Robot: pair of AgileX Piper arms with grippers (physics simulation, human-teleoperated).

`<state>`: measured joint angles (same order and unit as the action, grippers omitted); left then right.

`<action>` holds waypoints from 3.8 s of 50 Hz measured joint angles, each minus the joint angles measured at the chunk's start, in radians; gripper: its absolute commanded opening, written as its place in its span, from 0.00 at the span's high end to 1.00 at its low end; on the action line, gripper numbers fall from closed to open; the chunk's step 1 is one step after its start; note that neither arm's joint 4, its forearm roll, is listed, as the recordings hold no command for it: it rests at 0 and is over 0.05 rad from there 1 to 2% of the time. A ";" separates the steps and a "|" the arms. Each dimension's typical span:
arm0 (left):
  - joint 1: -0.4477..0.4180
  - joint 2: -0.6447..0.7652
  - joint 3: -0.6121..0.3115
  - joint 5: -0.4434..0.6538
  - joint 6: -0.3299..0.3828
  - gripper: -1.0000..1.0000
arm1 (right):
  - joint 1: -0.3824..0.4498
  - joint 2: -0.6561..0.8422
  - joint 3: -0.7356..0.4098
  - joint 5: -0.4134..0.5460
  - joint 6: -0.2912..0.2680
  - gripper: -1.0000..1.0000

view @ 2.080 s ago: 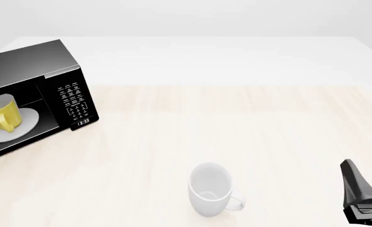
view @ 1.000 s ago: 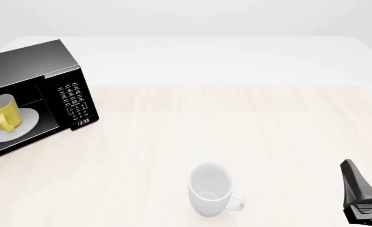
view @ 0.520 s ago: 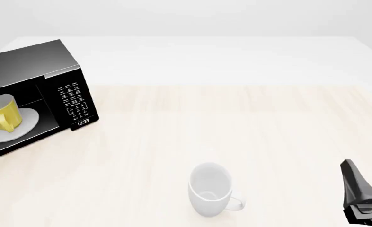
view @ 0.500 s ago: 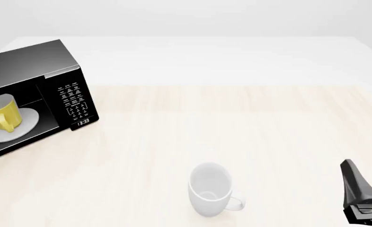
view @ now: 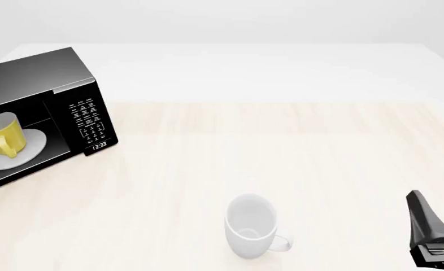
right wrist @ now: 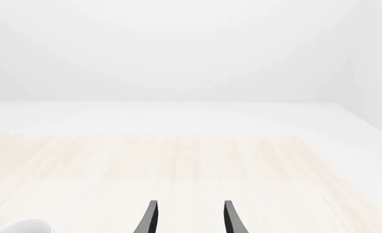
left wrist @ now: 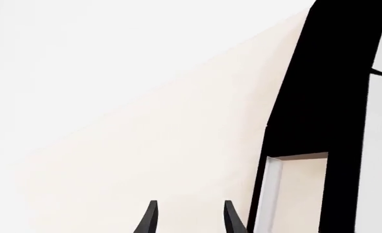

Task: Put the yellow and white mug in the microwave and close it.

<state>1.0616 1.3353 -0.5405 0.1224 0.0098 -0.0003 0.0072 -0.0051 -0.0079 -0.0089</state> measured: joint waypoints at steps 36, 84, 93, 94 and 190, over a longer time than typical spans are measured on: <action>-0.196 0.066 -0.007 -0.020 -0.064 0.00 | 0.000 0.001 0.000 -0.001 0.000 0.00; -0.401 0.122 -0.039 -0.046 -0.148 0.00 | 0.000 0.000 0.000 0.000 0.000 0.00; -0.419 0.135 -0.051 -0.052 -0.157 0.00 | 0.000 0.000 0.000 0.000 0.000 0.00; -0.421 0.136 -0.053 -0.052 -0.158 0.00 | 0.000 0.000 0.000 0.000 0.000 0.00; -0.559 0.256 -0.257 -0.075 -0.314 0.00 | 0.000 0.002 0.000 -0.002 0.000 0.00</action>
<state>0.5025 1.5909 -0.7975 0.0476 -0.3039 -0.0007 0.0091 -0.0055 -0.0094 -0.0092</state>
